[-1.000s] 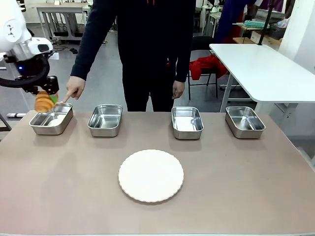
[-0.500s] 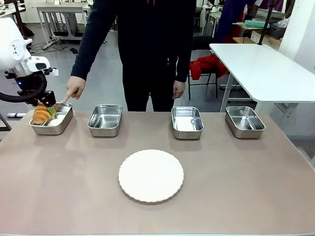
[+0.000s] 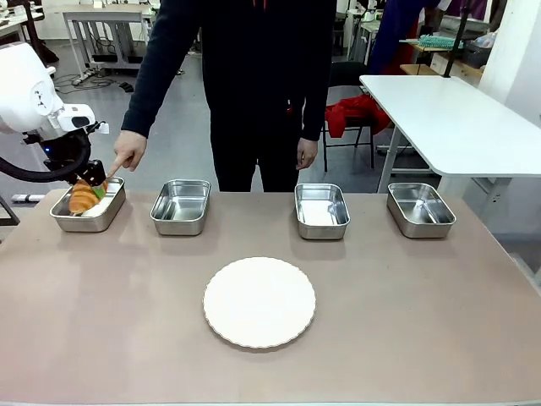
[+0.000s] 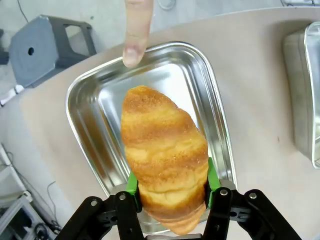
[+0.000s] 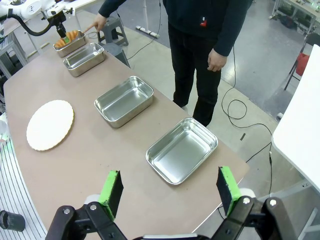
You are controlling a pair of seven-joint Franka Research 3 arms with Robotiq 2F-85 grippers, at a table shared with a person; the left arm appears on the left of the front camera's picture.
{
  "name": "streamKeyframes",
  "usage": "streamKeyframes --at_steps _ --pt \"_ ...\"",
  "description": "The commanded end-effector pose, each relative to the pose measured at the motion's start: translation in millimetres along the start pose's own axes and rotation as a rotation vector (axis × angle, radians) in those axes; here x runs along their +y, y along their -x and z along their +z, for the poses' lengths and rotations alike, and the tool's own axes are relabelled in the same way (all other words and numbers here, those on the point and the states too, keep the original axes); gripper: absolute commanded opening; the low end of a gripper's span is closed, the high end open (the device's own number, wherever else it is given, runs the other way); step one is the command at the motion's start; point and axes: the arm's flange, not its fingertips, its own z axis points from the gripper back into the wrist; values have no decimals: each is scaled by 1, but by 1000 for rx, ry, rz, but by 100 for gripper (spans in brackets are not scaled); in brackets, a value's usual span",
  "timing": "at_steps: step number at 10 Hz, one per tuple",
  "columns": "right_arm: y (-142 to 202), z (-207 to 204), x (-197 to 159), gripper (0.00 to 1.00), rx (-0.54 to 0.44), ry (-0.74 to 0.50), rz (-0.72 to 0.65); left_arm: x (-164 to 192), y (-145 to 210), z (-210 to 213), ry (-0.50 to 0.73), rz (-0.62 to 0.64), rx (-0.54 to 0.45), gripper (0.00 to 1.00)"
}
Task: Place the bread in the container.
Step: Place the Butter Roll into the Airtight Container indicated by the human.
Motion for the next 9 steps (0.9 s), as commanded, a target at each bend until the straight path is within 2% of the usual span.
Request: streamKeyframes --at_steps 1,2,3,4,9 --pt "-2 1 1 98 -3 2 3 6 -4 1 37 -22 -27 55" --pt "-2 1 1 98 -3 2 3 9 -7 0 42 -11 -29 55" --pt "-2 1 1 98 -3 2 3 12 -9 0 42 9 -27 64" --pt "-2 1 1 98 -3 2 3 11 -10 0 47 -16 -35 100" --pt "-2 1 1 98 -3 2 3 9 -12 5 46 -47 -33 100"
